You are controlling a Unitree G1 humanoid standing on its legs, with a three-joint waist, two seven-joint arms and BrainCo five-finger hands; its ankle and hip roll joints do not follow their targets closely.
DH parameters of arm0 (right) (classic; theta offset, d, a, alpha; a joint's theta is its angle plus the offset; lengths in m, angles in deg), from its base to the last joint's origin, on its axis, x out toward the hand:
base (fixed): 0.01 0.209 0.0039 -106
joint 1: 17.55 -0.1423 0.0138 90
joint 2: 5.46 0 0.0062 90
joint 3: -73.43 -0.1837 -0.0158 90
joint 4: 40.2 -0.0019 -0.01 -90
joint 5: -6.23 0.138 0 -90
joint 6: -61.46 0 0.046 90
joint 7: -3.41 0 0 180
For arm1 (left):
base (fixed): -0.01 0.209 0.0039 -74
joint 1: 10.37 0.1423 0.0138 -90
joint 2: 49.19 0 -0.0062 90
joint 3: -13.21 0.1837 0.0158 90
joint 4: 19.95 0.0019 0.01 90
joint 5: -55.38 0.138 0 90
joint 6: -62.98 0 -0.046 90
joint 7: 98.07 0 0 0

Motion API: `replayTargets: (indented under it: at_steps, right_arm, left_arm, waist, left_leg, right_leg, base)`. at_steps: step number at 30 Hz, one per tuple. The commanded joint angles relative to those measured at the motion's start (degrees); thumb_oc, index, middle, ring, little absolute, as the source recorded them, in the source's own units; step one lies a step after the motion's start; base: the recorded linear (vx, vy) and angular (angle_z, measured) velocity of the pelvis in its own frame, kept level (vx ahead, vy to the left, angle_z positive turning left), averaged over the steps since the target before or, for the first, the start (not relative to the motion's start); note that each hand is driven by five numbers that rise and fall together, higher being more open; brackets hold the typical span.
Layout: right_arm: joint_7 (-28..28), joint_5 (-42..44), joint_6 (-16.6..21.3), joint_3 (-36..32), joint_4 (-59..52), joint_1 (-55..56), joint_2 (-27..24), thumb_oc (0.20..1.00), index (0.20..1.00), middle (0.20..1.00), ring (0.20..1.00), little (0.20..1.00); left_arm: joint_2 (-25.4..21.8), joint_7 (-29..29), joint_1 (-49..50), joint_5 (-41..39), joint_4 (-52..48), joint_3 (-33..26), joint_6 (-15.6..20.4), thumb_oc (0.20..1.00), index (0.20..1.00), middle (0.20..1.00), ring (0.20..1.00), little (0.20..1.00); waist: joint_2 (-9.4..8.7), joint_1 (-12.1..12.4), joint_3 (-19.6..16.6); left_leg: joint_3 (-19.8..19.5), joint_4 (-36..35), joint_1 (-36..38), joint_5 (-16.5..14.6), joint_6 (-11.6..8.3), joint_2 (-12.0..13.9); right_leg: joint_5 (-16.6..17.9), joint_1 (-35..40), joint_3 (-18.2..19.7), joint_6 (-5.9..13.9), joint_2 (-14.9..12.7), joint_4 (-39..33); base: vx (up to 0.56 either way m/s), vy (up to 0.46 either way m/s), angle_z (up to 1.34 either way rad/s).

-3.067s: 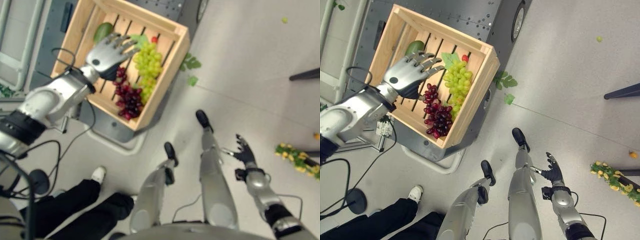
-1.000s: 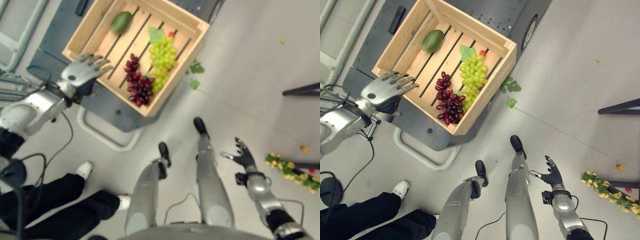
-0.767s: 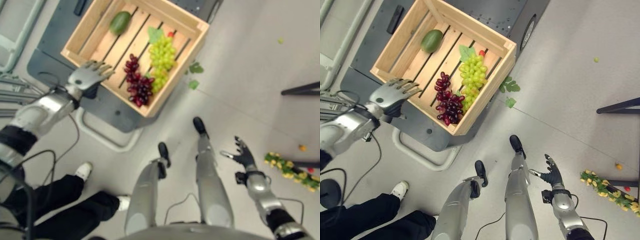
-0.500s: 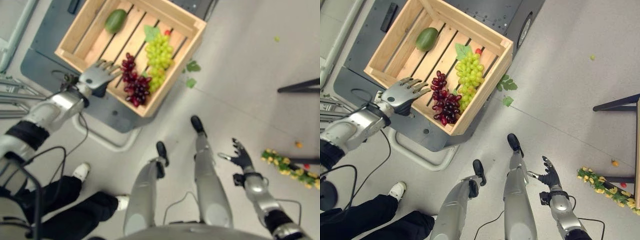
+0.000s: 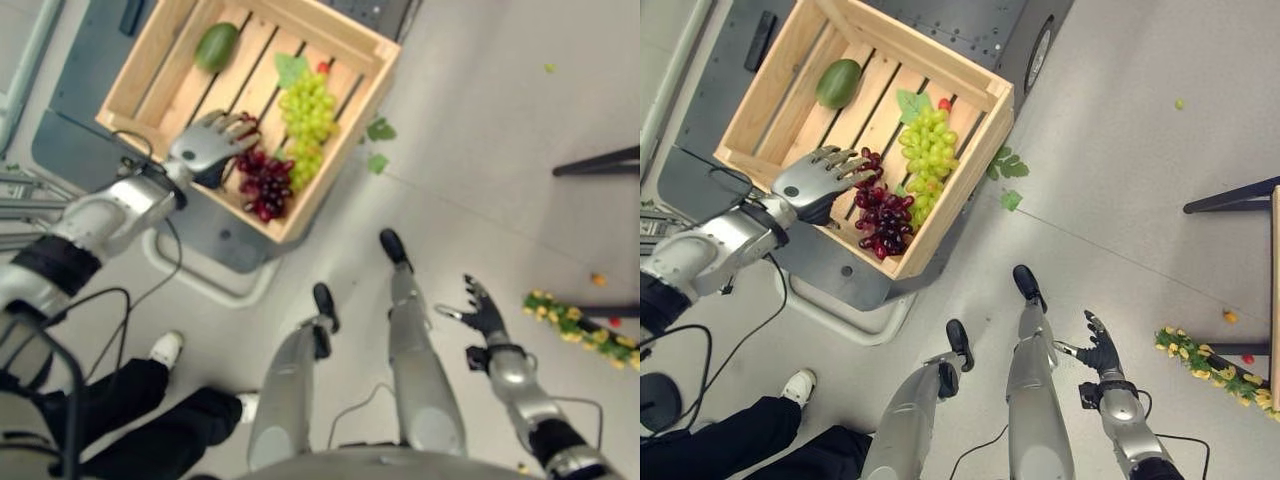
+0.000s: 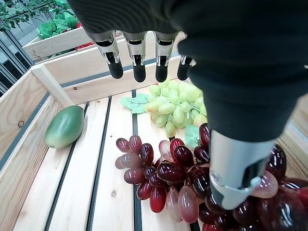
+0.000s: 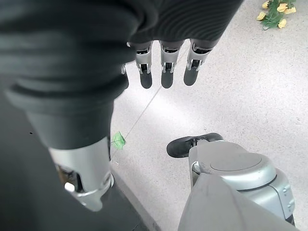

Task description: Pick up the fruits from the basket on one side to the basket on the other side

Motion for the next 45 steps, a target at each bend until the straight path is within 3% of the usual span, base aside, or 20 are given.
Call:
replayTargets:
  at_steps: [1,6,12,19,25,37,45]
  right_arm:
    - [0.86,-1.11,1.67,-1.96,-5.14,3.17,-3.72,1.000,1.000,1.000,1.000,1.000]
    - [1.12,-1.42,1.63,-2.10,-5.86,3.16,-4.23,1.000,1.000,1.000,1.000,1.000]
    - [2.04,-1.30,2.13,-2.41,-6.60,3.06,-4.36,1.000,1.000,1.000,1.000,1.000]
    - [3.24,-0.98,2.97,-2.87,-8.43,3.03,-4.86,1.000,1.000,1.000,1.000,1.000]
    - [3.83,-0.73,3.65,-2.89,-10.05,2.99,-5.08,1.000,1.000,1.000,1.000,1.000]
    - [5.78,-0.05,4.57,-4.07,-12.36,2.42,-5.21,1.000,1.000,1.000,1.000,1.000]
    - [5.81,0.32,4.39,-4.25,-11.93,1.99,-4.77,1.000,1.000,1.000,1.000,1.000]
  left_arm:
    - [-4.24,0.61,0.41,1.34,-0.78,-3.70,-0.20,1.000,1.000,1.000,1.000,1.000]
    - [-2.37,0.28,-0.70,2.19,1.29,-2.25,-0.84,1.000,1.000,1.000,1.000,1.000]
    - [3.98,1.32,-3.58,4.46,8.24,0.14,-2.47,1.000,1.000,1.000,1.000,1.000]
    - [10.10,1.44,-6.64,6.96,17.54,3.76,-3.89,1.000,1.000,1.000,1.000,1.000]
    - [12.45,1.69,-7.78,7.94,21.36,4.67,-4.87,1.000,1.000,1.000,1.000,1.000]
    - [14.47,0.65,-7.55,10.20,27.78,6.24,-5.79,1.000,1.000,1.000,1.000,1.000]
    - [11.61,-2.53,-6.96,10.75,25.70,8.56,-3.56,1.000,1.000,1.000,1.000,1.000]
  waist:
    - [3.87,-1.56,-1.35]
    - [4.49,-2.19,-0.94]
    - [4.94,-3.64,-0.23]
    - [4.44,-5.12,0.43]
    - [3.92,-5.72,0.79]
    - [2.57,-6.38,1.29]
    - [2.67,-6.05,1.07]
  left_leg:
    - [-0.97,-8.06,-3.01,7.96,-2.67,-0.21]
    - [-0.43,-7.93,-3.19,7.69,-2.59,-0.20]
    - [0.60,-7.35,-3.77,6.69,-2.43,0.13]
    - [1.57,-6.61,-5.07,6.38,-2.39,0.65]
    - [2.13,-6.45,-5.69,6.38,-2.54,1.02]
    - [2.72,-5.45,-7.86,6.41,-2.77,1.75]
    - [2.66,-5.08,-8.31,6.26,-2.83,1.98]
  right_leg:
    - [-5.98,3.73,-2.40,1.32,-0.37,-0.87]
    - [-5.85,3.38,-2.02,1.43,-0.37,-0.80]
    - [-5.77,2.50,-1.51,1.67,-0.36,-0.88]
    - [-5.34,1.05,-0.99,1.86,-0.21,-0.69]
    - [-4.98,0.15,-0.75,1.95,-0.05,-0.64]
    - [-4.29,-1.65,-0.53,2.17,0.41,-0.64]
    - [-4.41,-2.11,-0.65,2.02,0.57,-0.29]
  base:
    - [0.05,0.011,-0.11]
    - [0.02,0.008,-0.09]
    - [0.02,0.024,-0.06]
    - [0.01,0.012,-0.11]
    - [0.00,-0.004,-0.03]
    - [0.00,-0.005,-0.03]
    - [0.00,0.000,0.00]
